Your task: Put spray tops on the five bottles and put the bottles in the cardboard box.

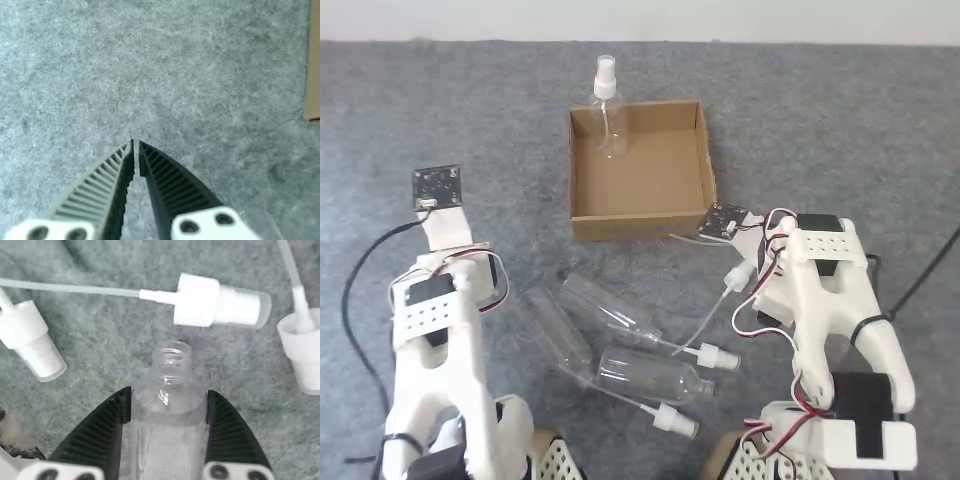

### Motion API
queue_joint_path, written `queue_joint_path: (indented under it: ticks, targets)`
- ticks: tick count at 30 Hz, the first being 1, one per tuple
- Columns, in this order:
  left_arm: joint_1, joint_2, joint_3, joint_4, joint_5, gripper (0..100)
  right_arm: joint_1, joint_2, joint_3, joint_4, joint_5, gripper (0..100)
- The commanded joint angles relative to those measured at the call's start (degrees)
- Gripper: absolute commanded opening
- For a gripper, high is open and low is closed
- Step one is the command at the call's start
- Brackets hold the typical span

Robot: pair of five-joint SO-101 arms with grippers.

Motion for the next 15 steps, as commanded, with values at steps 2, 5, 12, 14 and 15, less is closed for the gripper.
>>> queue_joint_path:
  ticks: [2, 5, 12, 14, 15]
  targets:
    - [-0.3, -2.3, -0.5, -1.3, -0.5, 2, 0.5, -1.1, -1.9, 4.5, -1.0, 10.5]
    - [-0.3, -2.3, -0.5, -1.3, -0.5, 2, 0.7, -1.1, -5.2, 9.9, -1.2, 10.5]
    - [-0.3, -2.3, -0.5, -1.2, -0.5, 2, 0.4, -1.7, -14.1, 21.3, -10.8, 10.5]
    - [-0.3, -2.4, -0.5, -1.2, -0.5, 2, 0.4, -3.8, -15.6, 23.3, -12.7, 10.5]
    - [-0.3, -2.4, -0.5, -1.2, -0.5, 2, 0.4, -5.4, -16.0, 24.0, -13.6, 10.5]
